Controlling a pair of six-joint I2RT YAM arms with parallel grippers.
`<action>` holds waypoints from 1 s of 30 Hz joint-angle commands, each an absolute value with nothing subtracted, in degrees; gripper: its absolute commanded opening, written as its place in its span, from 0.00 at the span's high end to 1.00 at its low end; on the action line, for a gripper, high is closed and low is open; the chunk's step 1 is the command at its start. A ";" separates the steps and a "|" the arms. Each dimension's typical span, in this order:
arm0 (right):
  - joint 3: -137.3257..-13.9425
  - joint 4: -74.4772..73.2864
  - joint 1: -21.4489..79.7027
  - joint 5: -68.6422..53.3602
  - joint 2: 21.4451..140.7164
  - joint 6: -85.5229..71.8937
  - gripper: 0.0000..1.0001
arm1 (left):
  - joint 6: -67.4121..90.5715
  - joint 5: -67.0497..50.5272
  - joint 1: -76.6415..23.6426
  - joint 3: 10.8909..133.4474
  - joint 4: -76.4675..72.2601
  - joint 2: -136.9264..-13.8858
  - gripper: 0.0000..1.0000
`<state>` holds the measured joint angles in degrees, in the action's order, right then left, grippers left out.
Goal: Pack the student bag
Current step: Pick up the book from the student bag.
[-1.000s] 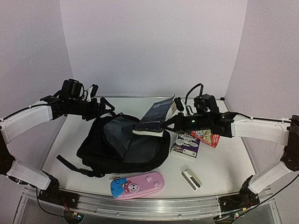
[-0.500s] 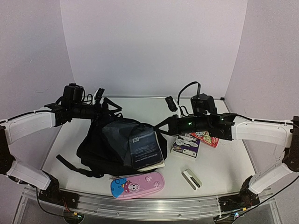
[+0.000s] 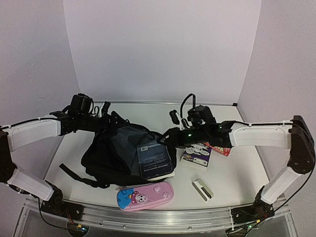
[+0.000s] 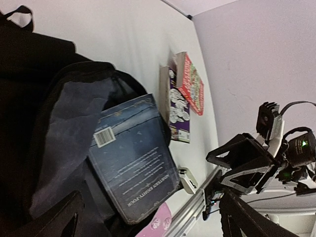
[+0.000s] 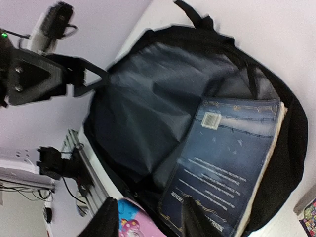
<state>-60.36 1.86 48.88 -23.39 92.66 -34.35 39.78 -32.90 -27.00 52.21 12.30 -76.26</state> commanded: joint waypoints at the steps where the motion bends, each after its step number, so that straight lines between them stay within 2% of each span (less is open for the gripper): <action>1: -62.46 -2.37 49.01 -21.17 97.27 -33.17 0.50 | 34.48 -23.03 -27.16 52.57 20.18 -73.90 0.05; 5: -65.42 -6.15 48.96 -16.33 101.36 -33.24 0.45 | 33.58 -20.33 -27.16 51.81 21.90 -74.36 0.05; 14: -68.37 -9.49 48.98 -12.43 107.05 -33.26 0.44 | 33.59 -17.57 -27.16 50.12 22.62 -76.78 0.10; 27: -67.86 -11.69 46.90 -10.55 104.15 -32.63 0.35 | 34.13 -12.26 -27.20 49.18 24.32 -77.66 0.12; 30: -67.93 -11.70 46.88 -11.88 106.83 -33.00 0.35 | 34.35 -12.24 -27.16 48.71 24.05 -77.48 0.19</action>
